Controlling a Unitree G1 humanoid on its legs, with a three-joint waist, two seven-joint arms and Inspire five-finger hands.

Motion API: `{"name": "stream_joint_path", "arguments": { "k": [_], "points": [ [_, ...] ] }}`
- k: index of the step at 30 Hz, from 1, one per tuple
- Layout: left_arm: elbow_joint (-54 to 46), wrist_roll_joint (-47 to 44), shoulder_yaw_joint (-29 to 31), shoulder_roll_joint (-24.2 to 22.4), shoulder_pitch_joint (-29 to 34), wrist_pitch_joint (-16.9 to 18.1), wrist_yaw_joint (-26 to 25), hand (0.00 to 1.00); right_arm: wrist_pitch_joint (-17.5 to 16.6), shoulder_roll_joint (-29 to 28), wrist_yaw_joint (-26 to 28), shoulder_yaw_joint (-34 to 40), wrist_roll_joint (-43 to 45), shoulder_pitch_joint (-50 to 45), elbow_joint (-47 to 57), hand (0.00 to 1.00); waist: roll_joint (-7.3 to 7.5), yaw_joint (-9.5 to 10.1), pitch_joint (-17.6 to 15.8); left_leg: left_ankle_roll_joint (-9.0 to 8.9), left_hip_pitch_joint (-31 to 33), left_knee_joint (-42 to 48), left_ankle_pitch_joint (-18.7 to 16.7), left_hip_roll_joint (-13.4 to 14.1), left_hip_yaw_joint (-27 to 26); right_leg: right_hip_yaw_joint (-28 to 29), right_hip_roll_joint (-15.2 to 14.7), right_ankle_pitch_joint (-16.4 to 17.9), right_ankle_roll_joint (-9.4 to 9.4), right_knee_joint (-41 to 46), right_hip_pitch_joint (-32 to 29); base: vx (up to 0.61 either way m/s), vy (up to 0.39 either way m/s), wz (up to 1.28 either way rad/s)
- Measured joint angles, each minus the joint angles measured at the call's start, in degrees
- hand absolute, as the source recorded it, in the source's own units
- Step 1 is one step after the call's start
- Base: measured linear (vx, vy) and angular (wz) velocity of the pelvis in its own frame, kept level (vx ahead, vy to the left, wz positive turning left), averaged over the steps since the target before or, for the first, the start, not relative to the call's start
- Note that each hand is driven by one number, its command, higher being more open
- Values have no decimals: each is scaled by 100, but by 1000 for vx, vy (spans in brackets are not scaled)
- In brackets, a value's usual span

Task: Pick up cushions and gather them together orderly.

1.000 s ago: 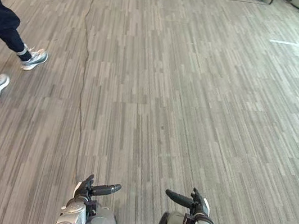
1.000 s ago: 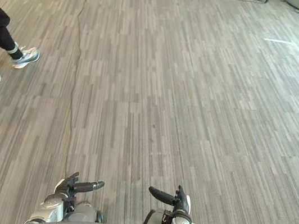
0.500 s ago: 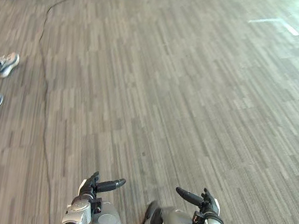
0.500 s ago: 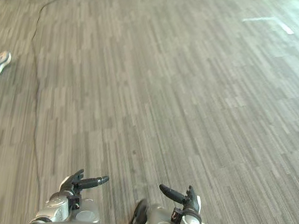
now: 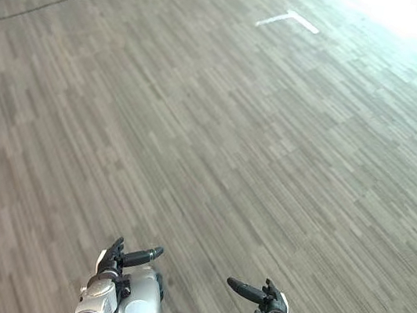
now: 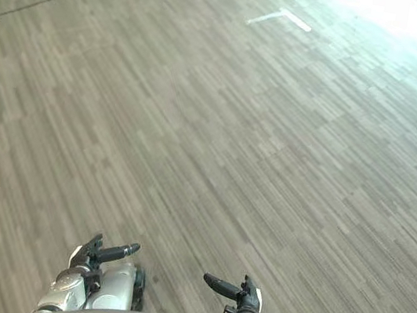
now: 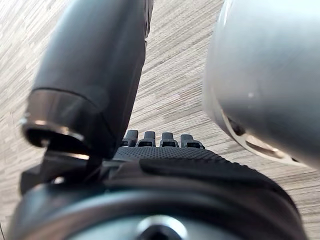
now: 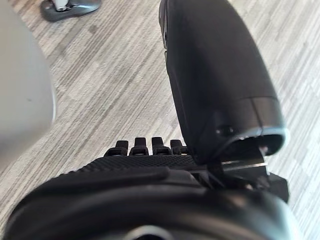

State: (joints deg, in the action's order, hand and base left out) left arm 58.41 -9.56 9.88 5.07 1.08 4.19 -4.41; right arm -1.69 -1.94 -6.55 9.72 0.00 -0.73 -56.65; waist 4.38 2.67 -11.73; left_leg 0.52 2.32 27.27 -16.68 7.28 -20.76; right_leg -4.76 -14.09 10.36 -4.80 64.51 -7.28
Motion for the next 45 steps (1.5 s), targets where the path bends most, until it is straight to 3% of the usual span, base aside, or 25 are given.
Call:
{"name": "stream_joint_path", "arguments": {
  "k": [2,5,7,8,10,12,14,17,18,21,24,25,26,27,29,30,31,34,37,39,40,41,42,43,45],
  "points": [
    [36,0,-135,-4,22,5,-26,100,-103,64,-13,-117,-3,-1,78,100,-74,-38,8,-35,-588,-507,18,7,-115,-600,-99,139,202,84,-395,434,105,-30],
    [213,4,-360,31,17,1,-18,100,-167,159,5,-212,-2,174,38,100,-123,-150,-20,-177,-1450,-1345,102,56,-443,-1538,104,344,414,-1886,-981,450,11,-37],
    [312,16,-503,87,23,2,-3,100,-143,183,7,-220,-2,248,-48,100,-119,-213,-37,-222,-1728,-1640,127,-36,-564,-1728,354,-102,431,-3496,-1063,523,-96,-21],
    [460,90,-506,20,-5,-16,-12,100,-78,396,43,-221,-3,275,-118,100,-284,-344,-122,-322,-2043,-1852,156,-35,-497,-1659,597,-824,936,-3858,-933,590,-133,-22],
    [467,136,-496,-106,-9,-26,12,100,-83,549,33,-161,0,306,-227,100,-518,-314,-141,-563,-2067,-1859,387,60,-459,-1599,726,-535,1016,-3723,-986,486,-132,-35],
    [462,238,-439,-181,-26,-44,40,100,-47,478,22,272,37,337,-211,100,-585,-423,-189,-825,-2063,-1324,585,248,-281,-1586,810,-67,1045,-3426,-883,563,-247,-27],
    [334,328,-212,-200,8,-53,119,100,16,406,21,245,32,210,-82,100,-624,-431,-218,-1059,-1236,1125,872,861,249,-1526,1105,169,1024,-3702,-342,401,-211,-26],
    [-40,315,66,-239,91,39,90,100,59,409,5,183,42,99,-34,100,-607,-396,-284,-957,42,3338,528,1129,515,-1320,1432,339,1121,-4249,521,414,-110,-53],
    [-232,285,200,-282,122,85,87,100,95,408,-5,202,190,-5,-41,100,-580,-303,-280,-591,653,2855,267,1019,244,-1037,1513,319,1033,-4678,1020,457,-30,-69],
    [-369,179,314,-323,159,108,97,100,138,407,-8,153,226,-13,-53,100,-551,-166,-286,-502,1364,870,327,598,359,-539,1519,382,965,-5070,1369,406,89,-89],
    [-372,74,312,-330,158,167,83,100,144,417,-42,148,222,-30,-195,100,-534,-80,-286,-606,1529,-996,874,236,722,-147,1485,589,726,-5242,1721,454,187,-78],
    [-369,-2,298,-305,153,179,65,100,146,411,-59,142,221,-41,-311,100,-464,4,-255,-565,1470,-1078,1385,147,830,84,1423,770,608,-5250,1904,558,238,-80],
    [-369,-3,298,-310,154,179,65,100,148,401,-63,140,221,-50,-327,100,-445,20,-233,-552,1457,-1061,1480,127,845,129,1400,802,580,-5252,1938,623,237,-79],
    [-367,11,274,-234,179,194,73,100,153,282,-79,133,208,-141,-327,100,-266,38,-39,-412,1516,-723,1593,28,857,328,1212,896,489,-5252,2023,629,233,-65],
    [-321,11,271,-126,175,189,64,100,141,167,-60,130,169,-209,-303,100,-53,37,96,-169,1504,-253,1231,0,704,372,1012,905,466,-4316,1687,603,236,-74],
    [-296,11,219,-19,165,149,58,100,133,88,-59,137,144,-212,-261,100,122,25,103,-97,1172,-196,911,-146,518,308,709,689,106,-2654,1068,567,235,-48],
    [-202,13,143,29,136,115,48,100,103,92,-44,143,134,-192,-239,100,142,-47,78,-52,892,-198,679,-273,489,178,428,82,-208,-1516,640,560,226,-22],
    [95,17,-127,56,84,17,-9,100,19,255,-4,-40,99,-155,-179,100,5,-118,49,-8,-177,-454,243,-392,497,-477,-84,135,38,-48,54,601,173,7],
    [194,94,-433,40,68,17,-17,100,-89,380,26,-218,-59,31,-141,100,-187,-210,-25,-65,-1038,-1240,237,-307,556,-1182,-11,443,430,-829,-751,556,20,14],
    [241,127,-518,11,70,-2,-8,100,-93,438,29,-212,-59,174,-131,100,-281,-307,-90,-66,-1440,-1589,237,-186,560,-1274,257,403,396,-2171,-1178,632,-113,20],
    [277,128,-527,14,73,-9,-1,100,-86,447,31,-210,-51,229,-127,100,-284,-344,-117,-66,-1650,-1766,236,-151,567,-1224,413,167,270,-3103,-1293,718,-219,39],
    [327,137,-532,102,109,-27,6,100,-78,433,45,-187,-22,226,-128,100,-156,-400,-154,-147,-2024,-2006,189,-216,655,-1084,556,-1084,306,-4131,-1164,739,-252,37],
    [387,141,-516,71,63,-30,4,100,-74,477,47,-167,-23,246,-146,100,-219,-413,-169,-191,-2147,-2035,163,-132,694,-1098,612,-1084,762,-4021,-1126,630,-254,18],
    [421,161,-496,-23,28,-42,4,100,-80,539,45,-176,-90,293,-150,100,-395,-354,-160,-309,-2174,-1953,231,24,727,-1092,713,-766,774,-3688,-1183,641,-282,-3],
    [386,283,-439,-118,24,-41,62,100,-51,532,55,-8,-105,314,-141,100,-450,-368,-180,-604,-2065,-1262,398,162,818,-1116,691,-114,866,-3140,-1163,610,-281,1]
  ]
}}
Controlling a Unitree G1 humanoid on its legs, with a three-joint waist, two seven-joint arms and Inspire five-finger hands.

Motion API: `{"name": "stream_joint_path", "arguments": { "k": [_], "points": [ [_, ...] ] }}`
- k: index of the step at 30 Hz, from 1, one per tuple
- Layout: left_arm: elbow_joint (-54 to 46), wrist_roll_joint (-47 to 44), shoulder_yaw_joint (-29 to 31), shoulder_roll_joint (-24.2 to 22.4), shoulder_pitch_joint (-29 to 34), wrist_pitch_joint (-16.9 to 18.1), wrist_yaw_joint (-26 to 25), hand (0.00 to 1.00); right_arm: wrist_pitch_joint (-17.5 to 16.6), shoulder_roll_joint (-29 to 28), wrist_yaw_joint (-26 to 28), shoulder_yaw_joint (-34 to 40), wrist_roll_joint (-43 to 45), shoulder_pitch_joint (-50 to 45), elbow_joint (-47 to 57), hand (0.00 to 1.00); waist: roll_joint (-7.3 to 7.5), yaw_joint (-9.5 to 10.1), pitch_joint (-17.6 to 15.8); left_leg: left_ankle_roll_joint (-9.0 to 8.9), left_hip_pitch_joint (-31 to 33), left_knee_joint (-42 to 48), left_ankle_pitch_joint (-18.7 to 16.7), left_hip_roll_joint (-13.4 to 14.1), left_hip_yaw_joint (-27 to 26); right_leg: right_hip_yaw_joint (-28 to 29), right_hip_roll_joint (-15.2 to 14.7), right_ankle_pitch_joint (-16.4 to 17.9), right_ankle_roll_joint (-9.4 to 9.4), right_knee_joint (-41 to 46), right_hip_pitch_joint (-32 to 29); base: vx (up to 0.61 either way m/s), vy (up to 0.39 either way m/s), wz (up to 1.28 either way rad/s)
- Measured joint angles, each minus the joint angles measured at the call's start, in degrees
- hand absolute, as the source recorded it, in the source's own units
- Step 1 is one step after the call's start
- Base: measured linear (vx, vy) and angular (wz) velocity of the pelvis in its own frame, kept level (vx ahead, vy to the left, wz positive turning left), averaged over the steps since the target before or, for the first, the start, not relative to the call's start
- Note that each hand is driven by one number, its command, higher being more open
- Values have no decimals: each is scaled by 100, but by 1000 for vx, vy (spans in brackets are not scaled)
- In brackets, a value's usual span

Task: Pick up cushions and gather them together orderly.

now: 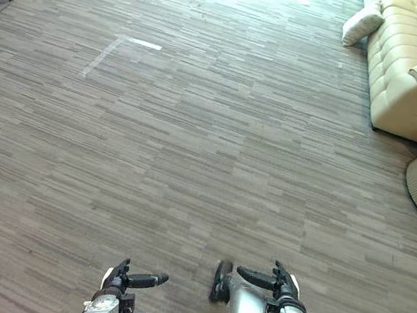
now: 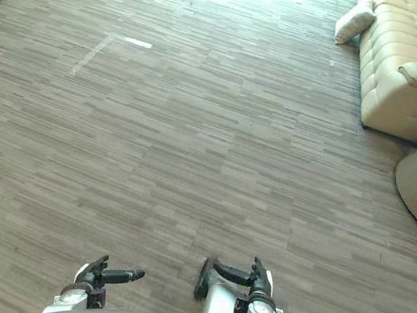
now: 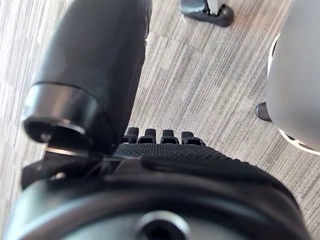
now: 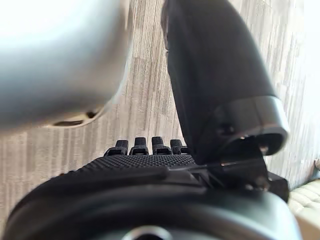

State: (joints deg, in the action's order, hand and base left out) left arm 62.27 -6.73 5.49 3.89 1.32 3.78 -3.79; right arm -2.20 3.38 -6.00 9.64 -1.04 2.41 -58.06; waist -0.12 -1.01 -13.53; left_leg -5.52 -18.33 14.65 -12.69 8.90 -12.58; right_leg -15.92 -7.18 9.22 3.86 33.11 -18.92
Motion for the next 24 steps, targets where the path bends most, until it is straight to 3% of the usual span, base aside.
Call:
{"name": "stream_joint_path", "arguments": {
  "k": [1,2,3,4,6,7,8,9,11,13,14,15,16,17,18,19,20,21,22,23,24],
  "points": [
    [-23,61,60,10,1,-3,3,100,65,-3,-4,53,-1,-10,39,100,-46,-52,2,-247,463,1241,157,236,278,-111,71,279,-9,3,244,438,-216,14],
    [-32,65,76,7,-1,-3,4,100,82,-34,-6,45,-3,-22,57,100,-72,-69,1,-357,670,1686,278,322,389,-136,110,333,-5,-32,339,513,-235,19],
    [-129,74,209,-38,13,-10,30,100,99,-38,-9,32,-17,-86,124,100,-135,-65,-31,-692,1232,3032,510,522,636,-177,244,457,16,-159,634,486,-185,-1],
    [-279,67,440,-122,64,-5,24,100,120,-66,-23,29,-12,-129,115,100,-171,-41,-51,-694,1727,4208,506,740,630,-181,424,556,67,-371,974,484,-149,-10],
    [-462,69,523,-122,87,20,-2,100,165,-76,-26,24,-3,-208,115,100,-185,1,-97,-475,2291,5026,334,927,402,-174,594,681,112,-764,1629,478,-67,-14],
    [-549,51,532,-99,103,68,3,100,175,-103,-44,30,11,-260,112,100,-107,58,-96,-258,2596,4921,173,922,95,-134,604,748,85,-1018,1981,405,-33,-10],
    [-610,44,569,-102,114,83,4,100,187,-112,-49,30,16,-291,112,100,-81,71,-89,-165,2834,4698,61,898,-82,-115,611,767,53,-1215,2199,412,-15,-11],
    [-712,31,626,-110,119,114,7,100,209,-123,-50,4,16,-311,111,100,-63,85,-82,20,3174,4084,-65,814,-311,-84,616,753,5,-1507,2490,517,13,-15],
    [-743,17,696,-124,90,124,7,100,223,-135,-51,-7,12,-308,80,100,-43,157,-94,93,3535,2654,-83,531,-470,42,596,712,-65,-1867,2832,453,59,-32],
    [-739,-31,700,-113,36,125,1,100,216,-157,-61,21,11,-307,-25,100,3,278,-123,37,3572,1178,249,195,-417,199,518,724,-92,-2126,3136,425,146,-53],
    [-737,-51,676,-130,26,125,2,100,214,-141,-70,36,11,-326,-95,100,-8,363,-114,21,3563,265,715,19,-372,375,504,804,-233,-2302,3365,677,273,-80],
    [-731,-104,672,-118,28,155,2,100,214,-112,-81,32,11,-325,-185,100,16,429,-106,187,3533,238,1312,-25,-277,595,467,945,-422,-2364,3542,799,306,-85],
    [-711,-129,668,-89,22,172,11,100,213,-165,-88,30,11,-310,-257,100,68,426,-60,337,3542,410,1456,-103,-244,704,411,1003,-402,-2367,3625,686,253,-71],
    [-700,-178,680,-19,-1,167,6,100,206,-307,-81,42,21,-347,-274,100,305,376,57,562,3646,823,1075,-199,-284,891,178,998,-397,-1855,3404,561,203,-38],
    [-692,-180,676,13,-6,171,6,100,203,-336,-86,60,50,-358,-280,100,369,371,87,625,3645,945,941,-238,-319,947,88,998,-400,-1506,3265,549,217,-27],
    [-674,-189,659,67,-7,161,1,100,200,-369,-88,67,86,-359,-291,100,488,374,111,673,3516,1125,647,-302,-394,1029,-107,962,-472,-504,2942,435,174,-9],
    [-633,-203,628,102,-13,156,-14,100,197,-372,-87,66,86,-351,-291,100,550,368,109,705,3379,1223,453,-373,-423,1067,-269,801,-728,266,2687,545,189,-2],
    [-523,-211,548,179,-29,136,-61,100,176,-367,-81,38,84,-341,-297,100,597,330,107,731,3080,1320,143,-501,-448,1154,-530,211,-1103,1553,2265,555,153,6],
    [-422,-217,500,207,-30,72,-119,100,133,-347,-61,28,74,-327,-290,100,588,322,95,764,2643,1338,-168,-602,-433,1001,-811,79,-1113,2629,1911,566,144,5],
    [-403,-213,474,206,-23,63,-130,100,120,-339,-54,25,74,-328,-275,100,578,310,90,794,2502,1313,-266,-615,-430,916,-872,115,-1046,2833,1813,580,115,-4],
    [-391,-207,401,206,-1,59,-137,100,90,-312,-36,-6,54,-318,-251,100,515,307,94,766,2082,1135,-420,-638,-430,669,-981,268,-809,3189,1524,578,89,-10]
  ]
}}
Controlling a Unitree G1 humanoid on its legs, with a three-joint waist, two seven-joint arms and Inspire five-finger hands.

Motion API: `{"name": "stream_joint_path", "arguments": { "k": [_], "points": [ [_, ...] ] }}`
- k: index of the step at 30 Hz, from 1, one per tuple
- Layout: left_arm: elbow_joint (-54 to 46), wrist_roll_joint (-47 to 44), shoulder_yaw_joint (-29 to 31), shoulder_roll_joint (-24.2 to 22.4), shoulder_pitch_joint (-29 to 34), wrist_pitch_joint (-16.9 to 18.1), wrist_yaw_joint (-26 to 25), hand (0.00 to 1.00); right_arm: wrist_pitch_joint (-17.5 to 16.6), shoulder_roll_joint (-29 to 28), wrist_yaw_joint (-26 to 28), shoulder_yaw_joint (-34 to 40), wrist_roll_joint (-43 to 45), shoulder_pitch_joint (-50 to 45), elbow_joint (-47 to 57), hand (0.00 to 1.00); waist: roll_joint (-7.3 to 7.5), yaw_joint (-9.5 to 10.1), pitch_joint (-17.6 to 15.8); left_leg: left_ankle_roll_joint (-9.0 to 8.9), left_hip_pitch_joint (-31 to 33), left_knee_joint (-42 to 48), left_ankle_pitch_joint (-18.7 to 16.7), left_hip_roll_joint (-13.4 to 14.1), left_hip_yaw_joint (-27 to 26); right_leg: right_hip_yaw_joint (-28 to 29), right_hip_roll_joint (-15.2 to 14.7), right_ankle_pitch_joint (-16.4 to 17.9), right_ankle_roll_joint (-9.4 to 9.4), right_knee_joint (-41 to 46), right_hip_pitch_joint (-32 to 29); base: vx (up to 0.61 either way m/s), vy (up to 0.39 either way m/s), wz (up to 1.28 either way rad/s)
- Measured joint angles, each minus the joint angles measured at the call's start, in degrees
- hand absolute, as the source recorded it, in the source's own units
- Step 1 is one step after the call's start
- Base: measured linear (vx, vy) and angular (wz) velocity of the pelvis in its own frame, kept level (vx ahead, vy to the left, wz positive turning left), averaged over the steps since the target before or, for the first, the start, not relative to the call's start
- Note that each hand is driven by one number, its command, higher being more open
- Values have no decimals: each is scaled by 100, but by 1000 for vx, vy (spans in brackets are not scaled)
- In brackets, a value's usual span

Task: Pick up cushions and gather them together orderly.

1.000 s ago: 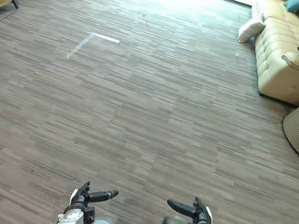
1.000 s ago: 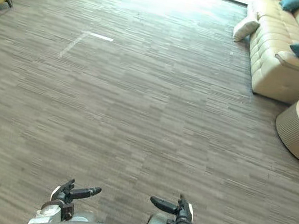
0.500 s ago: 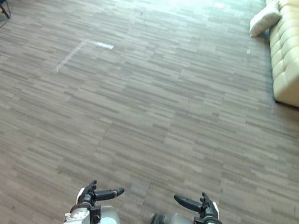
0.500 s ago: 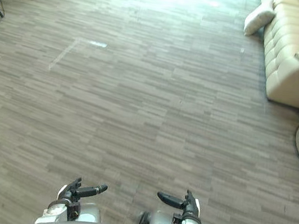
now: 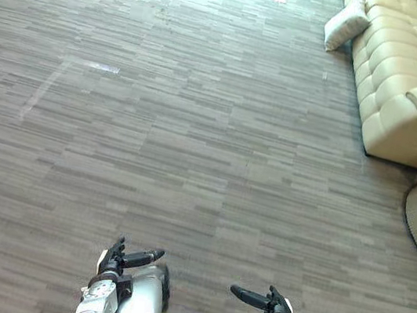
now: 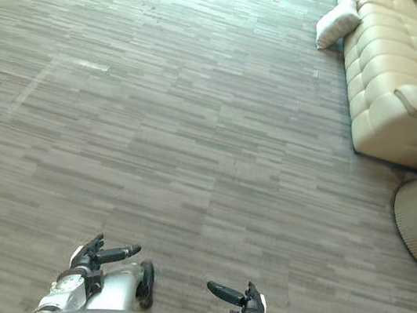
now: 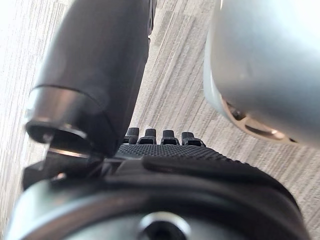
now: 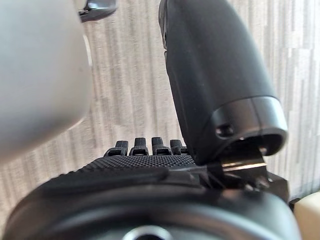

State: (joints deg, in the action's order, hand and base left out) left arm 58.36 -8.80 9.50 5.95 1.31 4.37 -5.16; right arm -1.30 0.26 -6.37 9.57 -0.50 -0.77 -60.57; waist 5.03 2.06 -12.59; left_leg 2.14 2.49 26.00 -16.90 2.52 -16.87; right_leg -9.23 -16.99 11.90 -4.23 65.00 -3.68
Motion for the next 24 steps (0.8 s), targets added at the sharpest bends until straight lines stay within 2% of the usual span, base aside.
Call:
{"name": "stream_joint_path", "arguments": {
  "k": [2,3,4,5,6,7,8,9,10,11,12,13,14,15,16,17,18,19,20,21,22,23,24],
  "points": [
    [108,50,-251,42,42,-1,4,100,-101,120,2,-180,-23,43,145,100,-116,-108,-21,-57,-754,-627,-60,5,4,-541,30,329,361,-220,-732,721,26,-1],
    [199,51,-349,45,31,-17,9,100,-124,198,11,-206,-55,161,135,100,-156,-198,-46,-124,-1131,-961,-40,61,-2,-909,101,435,451,-820,-1204,676,-58,8],
    [213,53,-375,45,30,-22,10,100,-125,211,12,-192,-51,195,134,100,-174,-220,-57,-151,-1216,-1030,-53,85,-3,-1002,136,433,452,-1017,-1319,596,-86,10],
    [252,55,-468,39,23,-40,16,100,-129,252,15,-184,-49,278,158,100,-230,-275,-92,-211,-1469,-1240,-81,180,-28,-1238,289,396,437,-1868,-1625,382,-71,8],
    [282,59,-498,36,9,-62,23,100,-127,269,17,-182,-49,313,188,100,-248,-296,-110,-217,-1642,-1377,-79,231,-55,-1310,420,257,359,-2550,-1772,683,-153,29],
    [353,66,-608,68,55,-87,21,100,-109,285,31,-162,-29,337,210,100,-255,-370,-135,-259,-2090,-1749,-80,248,-23,-1192,769,-966,379,-3951,-1780,707,-177,30],
    [372,68,-614,79,57,-87,21,100,-106,298,31,-163,-38,334,199,100,-259,-389,-127,-276,-2152,-1781,-73,261,14,-1150,806,-1183,486,-3957,-1743,875,-243,23],
    [438,70,-622,-24,-10,-97,17,100,-104,418,39,-169,-59,378,174,100,-379,-370,-124,-365,-2289,-1781,-36,435,40,-1124,947,-1140,929,-3743,-1731,749,-254,-5],
    [417,227,-629,-112,-43,-79,96,100,-127,447,50,-94,-156,394,197,100,-494,-347,-123,-738,-2251,-1445,195,537,86,-1057,913,-512,966,-3122,-1836,881,-318,-16],
    [414,275,-573,-177,-32,-69,92,100,-57,462,65,154,-159,393,220,100,-573,-374,-138,-919,-2173,-764,405,662,216,-1076,920,-121,997,-2845,-1689,715,-277,-8],
    [414,282,-543,-194,-31,-73,69,100,-12,466,64,207,-165,374,235,100,-615,-405,-146,-988,-1969,-145,534,782,374,-1120,941,64,966,-2856,-1511,662,-255,8],
    [365,314,-403,-233,-24,-72,60,100,22,471,64,220,-169,319,241,100,-683,-444,-153,-1165,-1412,1200,924,1021,661,-1181,1028,256,950,-2955,-1199,618,-215,8],
    [219,318,-163,-313,12,-66,59,100,46,477,38,220,-162,264,262,100,-771,-406,-191,-1294,-722,2883,1100,1334,799,-1201,1242,378,955,-3217,-761,595,-188,0],
    [159,312,-78,-329,31,-66,58,100,58,466,27,217,-162,253,267,100,-797,-393,-207,-1283,-518,3295,1086,1432,790,-1199,1308,407,967,-3305,-600,569,-132,-13],
    [19,309,113,-347,50,-60,45,100,79,407,-3,216,-161,210,277,100,-778,-354,-231,-1193,-42,4089,942,1597,722,-1197,1443,486,966,-3615,-140,426,-71,-10],
    [-94,303,162,-317,68,-49,32,100,99,343,-11,194,-162,173,276,100,-669,-308,-254,-1046,285,4241,810,1621,601,-1173,1488,546,945,-3861,224,608,-81,-15],
    [-219,263,215,-289,78,24,42,100,107,273,-14,135,-160,93,258,100,-577,-214,-230,-868,812,3867,598,1586,268,-1123,1520,574,905,-4335,710,486,-52,-13],
    [-237,257,221,-289,80,35,42,100,107,267,-15,120,-159,91,249,100,-562,-209,-224,-837,877,3768,576,1577,215,-1118,1523,567,888,-4396,764,581,-44,-15],
    [-320,239,279,-293,82,61,45,100,133,232,-17,24,-157,90,232,100,-543,-197,-219,-678,1268,2879,422,1489,-73,-1075,1519,517,750,-4747,1119,389,-1,-11],
    [-327,236,293,-293,77,64,45,100,134,209,-15,23,-157,92,232,100,-540,-185,-221,-669,1339,2588,404,1453,-154,-1054,1519,511,741,-4826,1200,512,45,-20],
    [-342,227,306,-289,63,63,41,100,140,181,-18,30,-161,96,224,100,-529,-145,-229,-653,1481,1521,427,1255,-292,-985,1490,503,724,-5037,1426,534,108,-30],
    [-359,161,321,-304,35,63,40,100,146,146,-17,29,-160,89,199,100,-496,-68,-250,-650,1508,362,629,1005,-289,-901,1430,502,718,-5230,1662,664,179,-49],
    [-364,129,298,-327,22,78,25,100,131,157,-35,31,-162,90,126,100,-498,20,-248,-754,1531,-910,1117,755,-132,-775,1426,524,677,-5454,1920,563,186,-53]
  ]
}}
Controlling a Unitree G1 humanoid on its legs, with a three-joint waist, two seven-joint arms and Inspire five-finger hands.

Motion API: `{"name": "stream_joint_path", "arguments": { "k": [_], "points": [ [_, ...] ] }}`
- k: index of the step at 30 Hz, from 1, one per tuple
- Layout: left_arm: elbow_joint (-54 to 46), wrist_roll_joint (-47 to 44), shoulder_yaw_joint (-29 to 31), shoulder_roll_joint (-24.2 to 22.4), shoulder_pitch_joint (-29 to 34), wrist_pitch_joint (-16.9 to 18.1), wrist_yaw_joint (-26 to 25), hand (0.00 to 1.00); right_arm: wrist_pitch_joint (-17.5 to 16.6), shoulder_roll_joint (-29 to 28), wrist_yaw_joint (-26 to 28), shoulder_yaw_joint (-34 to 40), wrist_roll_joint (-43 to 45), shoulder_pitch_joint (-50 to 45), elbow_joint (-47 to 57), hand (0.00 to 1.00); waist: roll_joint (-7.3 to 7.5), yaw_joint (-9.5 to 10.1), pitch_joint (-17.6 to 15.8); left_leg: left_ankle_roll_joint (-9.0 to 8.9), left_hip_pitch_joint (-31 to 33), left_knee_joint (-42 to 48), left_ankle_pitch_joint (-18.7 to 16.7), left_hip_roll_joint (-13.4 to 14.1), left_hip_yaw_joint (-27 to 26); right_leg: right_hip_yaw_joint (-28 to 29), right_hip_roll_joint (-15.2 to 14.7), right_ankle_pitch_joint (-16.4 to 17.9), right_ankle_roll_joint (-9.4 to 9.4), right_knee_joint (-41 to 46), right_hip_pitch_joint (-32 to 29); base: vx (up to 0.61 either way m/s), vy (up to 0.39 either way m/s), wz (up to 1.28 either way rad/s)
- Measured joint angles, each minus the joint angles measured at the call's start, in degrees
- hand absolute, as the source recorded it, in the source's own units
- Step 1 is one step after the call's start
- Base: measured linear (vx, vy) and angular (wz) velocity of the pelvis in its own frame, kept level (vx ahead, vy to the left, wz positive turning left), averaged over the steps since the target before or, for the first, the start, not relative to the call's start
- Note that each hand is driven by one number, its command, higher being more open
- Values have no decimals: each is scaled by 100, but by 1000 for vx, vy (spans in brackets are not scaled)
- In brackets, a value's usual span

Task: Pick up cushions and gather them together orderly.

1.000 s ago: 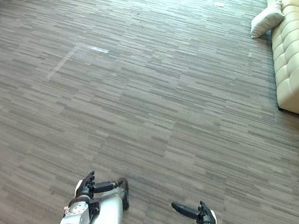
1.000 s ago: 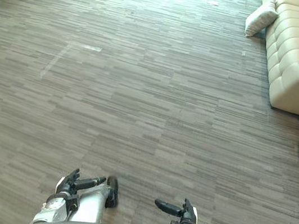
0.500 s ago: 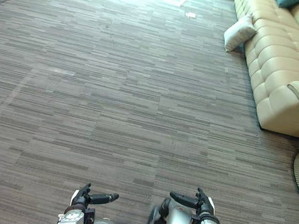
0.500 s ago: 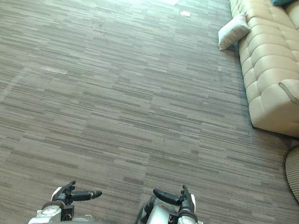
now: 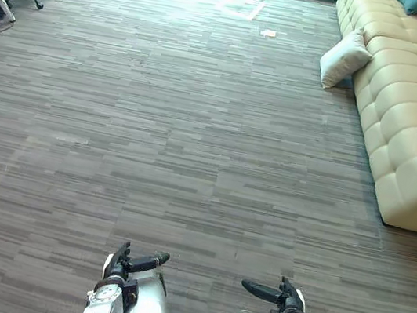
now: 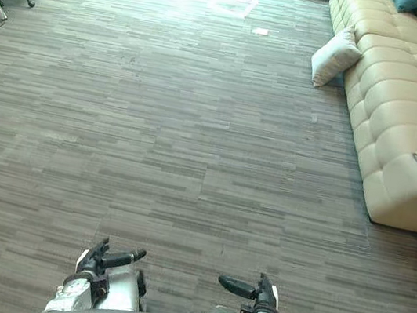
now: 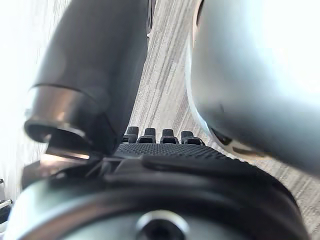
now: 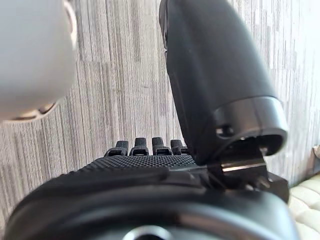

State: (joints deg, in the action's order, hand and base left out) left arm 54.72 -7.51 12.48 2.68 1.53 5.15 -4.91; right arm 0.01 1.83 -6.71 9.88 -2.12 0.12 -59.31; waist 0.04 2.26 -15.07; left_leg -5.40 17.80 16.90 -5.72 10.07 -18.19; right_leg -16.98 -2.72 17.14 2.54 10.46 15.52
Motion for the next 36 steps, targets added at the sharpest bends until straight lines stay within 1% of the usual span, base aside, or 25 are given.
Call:
{"name": "stream_joint_path", "arguments": {
  "k": [2,3,5,6,7,8,9,10,11,13,15,16,18,19,20,22,23,24,26,28,32,33,34,35,36],
  "points": [
    [0,-100,-20,4,-6,36,-4,100,-12,50,-14,-82,0,-17,-92,100,-29,89,23,45,91,-293,574,-58,213,234,35,79,-133,-151,221,482,182,-56],
    [52,-90,-40,87,-33,55,-4,100,-20,-45,-17,-135,-2,38,-219,100,115,90,106,200,110,-25,873,-214,307,446,-131,106,-146,46,259,750,277,-52],
    [66,-101,-27,156,-31,54,-2,100,-37,-128,-10,-126,19,-69,-224,100,364,63,217,602,72,339,609,-430,281,768,-531,74,-206,1390,-272,793,286,-25],
    [85,-100,-88,253,-53,42,-3,100,-44,-200,-22,11,52,-55,-226,100,602,43,192,687,-199,757,58,-623,179,962,-1006,-437,-738,3113,-792,713,213,4],
    [175,-99,-105,298,-57,27,-15,100,-40,-195,-11,12,53,-38,-248,100,654,17,190,740,-458,916,-270,-719,193,1001,-1225,-1214,-847,3976,-1055,596,162,8],
    [200,-102,-111,305,-59,13,-22,100,-42,-192,-12,8,50,-40,-253,100,655,1,197,752,-585,947,-409,-753,202,985,-1318,-1621,-878,4297,-1139,369,77,7],
    [230,-101,-116,312,-57,-6,-38,100,-59,-188,-13,5,45,-41,-255,100,617,-2,175,758,-717,953,-503,-779,207,959,-1394,-1661,-871,4572,-1215,370,67,1],
    [305,-106,-179,309,-42,-83,-93,100,-98,-149,5,-81,-1,-42,-162,100,562,-17,170,736,-1255,880,-832,-805,285,790,-1514,-1270,-507,5444,-1629,721,104,6],
    [313,-114,-327,316,16,-93,-94,100,-145,-128,14,-127,-1,-44,-88,100,487,-70,197,706,-1729,554,-935,-802,351,563,-1474,-831,-349,5604,-2070,709,86,10],
    [506,-142,-562,312,-6,-91,-77,100,-210,-25,23,-224,-3,-4,89,100,373,-185,182,644,-2381,-19,-974,-741,463,102,-1327,-246,-213,4923,-2827,647,-13,27],
    [605,-136,-669,313,-24,-131,-74,100,-231,49,28,-208,3,133,128,100,286,-284,129,580,-2809,-350,-1003,-621,468,-147,-1127,-224,-228,3775,-3361,757,-138,29],
    [647,-120,-728,318,-11,-155,-71,100,-230,80,30,-203,3,141,227,100,264,-309,117,518,-3176,-616,-1040,-540,451,-326,-901,-623,-412,1979,-3547,666,-170,34],
    [710,-80,-757,344,38,-159,-70,100,-234,119,36,-167,26,136,227,100,281,-436,121,375,-3548,-795,-1121,-443,544,-262,-707,-1834,-46,1462,-3384,584,-185,47],
    [771,-75,-739,197,-20,-161,-71,100,-220,206,37,-124,-15,177,226,100,36,-353,115,341,-3684,-834,-1059,-232,541,-307,-538,-1649,72,1689,-3325,775,-249,36],
    [730,-7,-708,176,-16,-145,41,100,-228,230,20,0,-16,166,238,100,16,-331,114,72,-3736,-710,-739,-239,557,-278,-666,-1099,111,2256,-3383,898,-304,10],
    [728,66,-669,97,3,-148,37,100,-124,235,34,217,17,128,258,100,14,-387,125,-130,-3772,-264,-522,-244,664,-282,-854,-718,241,2885,-3371,680,-266,17],
    [729,80,-567,40,38,-151,-2,100,-89,266,37,202,-14,70,271,100,-50,-409,178,-256,-3470,730,-420,-112,819,-309,-787,-384,153,2860,-3108,603,-256,9],
    [671,85,-364,2,43,-150,-7,100,-81,267,36,121,-14,-1,352,100,-112,-402,188,-575,-3010,1846,-148,75,981,-312,-693,-118,44,2615,-2822,571,-224,-7],
    [478,69,5,-180,113,-155,3,100,-51,265,38,15,-6,1,405,100,-351,-367,141,-744,-1988,4059,175,591,1119,-281,-291,-15,145,2372,-2419,463,-97,-42],
    [167,68,34,-105,127,-140,2,100,14,117,48,-226,-5,-37,395,100,-201,-229,71,-360,-1162,4974,-395,818,768,-20,-44,85,157,1741,-1555,502,13,-70],
    [-126,80,38,-30,162,-20,18,100,47,20,19,-340,-5,-139,392,100,8,-153,79,52,-254,3241,-771,689,184,244,-91,113,5,926,-705,479,109,-42],
    [-177,77,44,-25,132,-5,24,100,52,17,-5,-325,-6,-156,347,100,36,-85,66,39,-40,1995,-673,417,188,356,-211,197,-173,781,-509,612,300,-50],
    [-179,71,41,-55,122,16,24,100,69,28,-20,-324,-1,-217,324,100,27,-26,71,13,36,532,-130,102,266,498,-329,401,-435,696,-293,638,339,-64],
    [-170,0,49,-87,128,27,22,100,77,56,-27,-339,-8,-230,287,100,25,63,85,48,18,388,475,17,370,629,-348,500,-518,680,-175,475,257,-69],
    [-148,-40,48,-52,132,39,8,100,79,51,-37,-390,-10,-227,217,100,67,114,155,345,-51,428,852,-69,402,796,-442,561,-543,640,-77,623,282,-44]
  ]
}}
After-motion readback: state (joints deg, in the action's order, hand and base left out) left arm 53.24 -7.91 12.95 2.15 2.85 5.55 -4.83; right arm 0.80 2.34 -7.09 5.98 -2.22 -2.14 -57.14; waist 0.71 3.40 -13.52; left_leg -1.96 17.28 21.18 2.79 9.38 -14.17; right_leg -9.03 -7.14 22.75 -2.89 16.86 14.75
